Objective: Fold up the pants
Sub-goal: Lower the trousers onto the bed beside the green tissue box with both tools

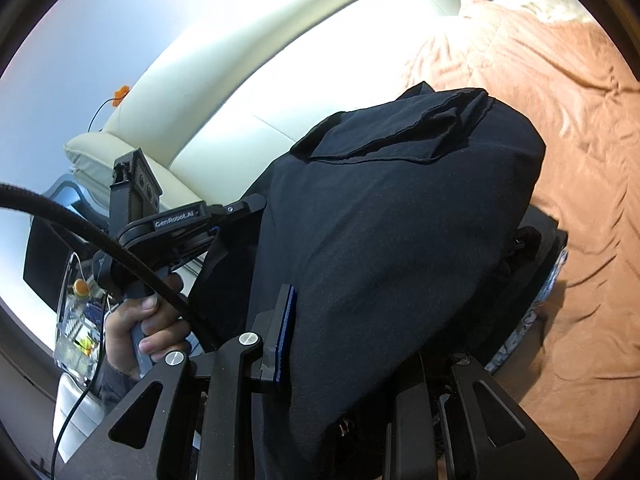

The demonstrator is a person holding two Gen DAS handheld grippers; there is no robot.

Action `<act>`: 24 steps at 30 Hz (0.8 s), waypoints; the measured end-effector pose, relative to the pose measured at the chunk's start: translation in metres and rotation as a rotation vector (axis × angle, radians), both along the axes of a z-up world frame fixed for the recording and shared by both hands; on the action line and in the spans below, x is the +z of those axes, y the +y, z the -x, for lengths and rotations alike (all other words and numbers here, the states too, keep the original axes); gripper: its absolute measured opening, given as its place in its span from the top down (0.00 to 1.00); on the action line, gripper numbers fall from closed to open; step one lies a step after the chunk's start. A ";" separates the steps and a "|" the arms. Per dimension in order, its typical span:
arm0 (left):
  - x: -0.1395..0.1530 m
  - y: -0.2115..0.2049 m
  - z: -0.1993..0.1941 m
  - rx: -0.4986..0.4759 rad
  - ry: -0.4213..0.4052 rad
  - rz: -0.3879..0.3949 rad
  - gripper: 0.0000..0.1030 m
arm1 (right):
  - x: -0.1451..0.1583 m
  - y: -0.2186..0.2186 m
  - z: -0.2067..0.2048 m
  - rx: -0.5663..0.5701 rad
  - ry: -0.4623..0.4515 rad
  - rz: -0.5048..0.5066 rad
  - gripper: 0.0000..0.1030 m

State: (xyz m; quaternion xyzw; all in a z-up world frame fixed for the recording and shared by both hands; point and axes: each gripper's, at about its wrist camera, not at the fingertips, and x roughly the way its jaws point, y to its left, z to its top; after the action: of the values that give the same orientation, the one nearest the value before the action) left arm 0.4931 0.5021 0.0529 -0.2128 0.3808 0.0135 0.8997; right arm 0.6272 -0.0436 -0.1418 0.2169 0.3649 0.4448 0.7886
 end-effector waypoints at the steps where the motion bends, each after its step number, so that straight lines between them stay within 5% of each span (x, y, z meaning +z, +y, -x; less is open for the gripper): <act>1: -0.003 0.000 -0.003 0.006 0.010 -0.009 0.90 | -0.004 -0.006 0.000 -0.006 0.008 -0.007 0.79; 4: -0.025 -0.002 -0.007 0.079 0.104 -0.060 0.82 | -0.029 -0.025 0.007 -0.014 0.060 0.049 0.73; 9: -0.025 -0.002 0.022 0.104 0.066 -0.059 0.58 | -0.042 -0.095 0.033 -0.036 0.050 0.048 0.40; 15: -0.011 -0.019 0.065 0.120 0.008 -0.065 0.58 | -0.028 -0.162 0.064 -0.063 -0.056 0.121 0.39; 24: 0.004 -0.057 0.099 0.153 -0.044 -0.057 0.57 | 0.024 -0.173 0.090 -0.046 -0.210 0.191 0.46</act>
State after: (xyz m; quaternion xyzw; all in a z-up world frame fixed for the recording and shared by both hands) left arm 0.3942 0.4454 0.0565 -0.2157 0.3431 0.0885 0.9099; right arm 0.5376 -0.2169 -0.1176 0.1015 0.3159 0.4102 0.8495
